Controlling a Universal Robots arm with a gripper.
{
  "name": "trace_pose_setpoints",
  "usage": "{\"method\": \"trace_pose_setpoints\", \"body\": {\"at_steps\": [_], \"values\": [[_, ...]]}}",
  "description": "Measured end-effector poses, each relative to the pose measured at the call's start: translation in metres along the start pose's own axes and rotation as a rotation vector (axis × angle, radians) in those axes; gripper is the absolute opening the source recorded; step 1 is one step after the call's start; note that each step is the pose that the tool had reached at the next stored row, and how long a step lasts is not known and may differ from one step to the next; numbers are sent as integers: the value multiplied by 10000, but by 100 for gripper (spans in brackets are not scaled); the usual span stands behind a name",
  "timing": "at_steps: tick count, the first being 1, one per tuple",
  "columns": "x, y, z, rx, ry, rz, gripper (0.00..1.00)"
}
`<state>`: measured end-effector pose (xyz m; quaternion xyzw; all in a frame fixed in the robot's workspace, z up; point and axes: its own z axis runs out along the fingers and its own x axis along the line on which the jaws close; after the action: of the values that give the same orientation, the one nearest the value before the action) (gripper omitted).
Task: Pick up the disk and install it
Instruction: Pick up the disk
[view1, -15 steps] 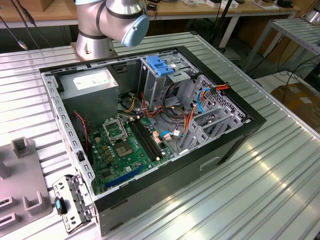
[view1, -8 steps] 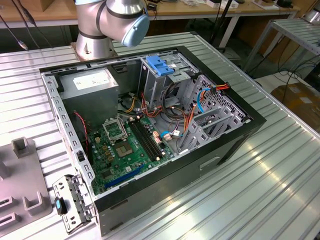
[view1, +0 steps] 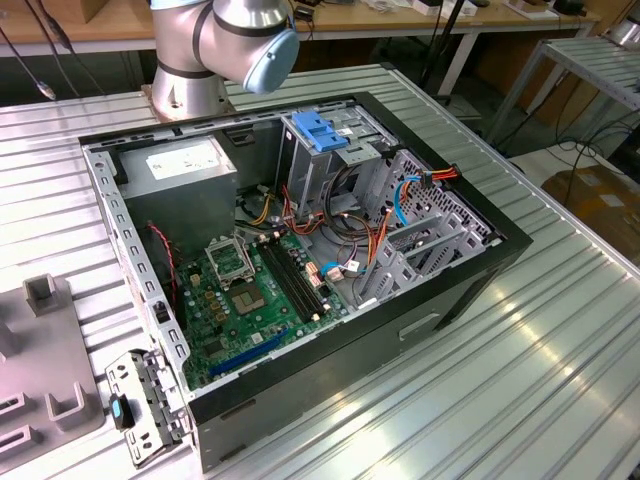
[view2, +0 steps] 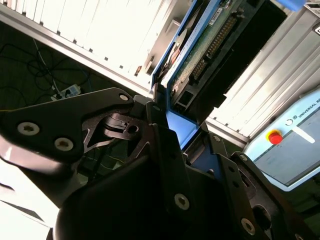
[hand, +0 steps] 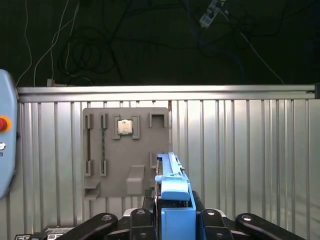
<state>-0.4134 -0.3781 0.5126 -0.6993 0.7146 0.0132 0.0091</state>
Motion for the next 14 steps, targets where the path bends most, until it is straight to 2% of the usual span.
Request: {"method": "trace_pose_setpoints", "body": {"at_steps": [14], "values": [[-2, -103, -1, -1, 0, 0, 37]]}}
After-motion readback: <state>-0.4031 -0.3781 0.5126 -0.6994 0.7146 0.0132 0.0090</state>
